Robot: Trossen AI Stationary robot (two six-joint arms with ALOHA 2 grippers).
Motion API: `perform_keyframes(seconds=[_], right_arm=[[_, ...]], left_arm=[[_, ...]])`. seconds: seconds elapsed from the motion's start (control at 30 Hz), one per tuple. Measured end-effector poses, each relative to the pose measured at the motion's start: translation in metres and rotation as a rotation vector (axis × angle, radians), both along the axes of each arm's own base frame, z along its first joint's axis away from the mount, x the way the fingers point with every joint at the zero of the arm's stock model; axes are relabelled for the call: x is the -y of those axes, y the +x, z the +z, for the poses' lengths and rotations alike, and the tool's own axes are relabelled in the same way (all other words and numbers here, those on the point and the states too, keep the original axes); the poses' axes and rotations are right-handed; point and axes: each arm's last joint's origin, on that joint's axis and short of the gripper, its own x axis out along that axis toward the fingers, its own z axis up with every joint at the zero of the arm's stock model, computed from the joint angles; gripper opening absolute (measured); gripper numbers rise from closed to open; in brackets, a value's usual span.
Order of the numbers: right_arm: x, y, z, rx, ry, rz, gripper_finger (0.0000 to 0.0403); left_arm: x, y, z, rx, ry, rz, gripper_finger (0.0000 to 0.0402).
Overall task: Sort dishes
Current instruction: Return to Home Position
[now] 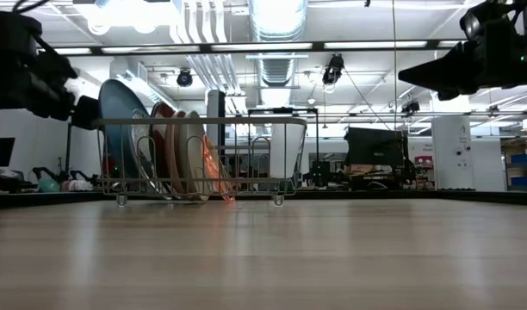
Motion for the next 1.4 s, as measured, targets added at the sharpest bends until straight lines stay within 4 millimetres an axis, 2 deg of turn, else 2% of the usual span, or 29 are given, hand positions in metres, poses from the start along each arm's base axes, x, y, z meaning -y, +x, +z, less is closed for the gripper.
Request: perform_keyframes(seconds=[0.27, 0.43, 0.7, 0.93, 1.4], right_arm=[[0.0, 0.0, -0.003, -0.029, -0.007, 0.0, 0.0002], [0.0, 0.0, -0.006, -0.067, -0.017, 0.0, 0.0002], [0.0, 0.0, -0.008, -0.08, -0.019, 0.0, 0.0002], [0.0, 0.0, -0.008, -0.065, 0.062, 0.0, 0.0002], [0.0, 0.0, -0.008, -0.065, 0.058, 0.0, 0.0002]], left_arm=[[-0.009, 0.003, -0.007, 0.005, -0.037, -0.039, 0.0], [-0.012, 0.008, -0.01, 0.022, -0.051, -0.132, 0.0], [-0.014, 0.01, -0.008, -0.011, -0.041, -0.129, 0.0], [-0.015, 0.011, -0.009, 0.099, -0.023, -0.136, 0.0], [-0.016, 0.012, -0.011, 0.093, -0.038, -0.136, 0.0]])
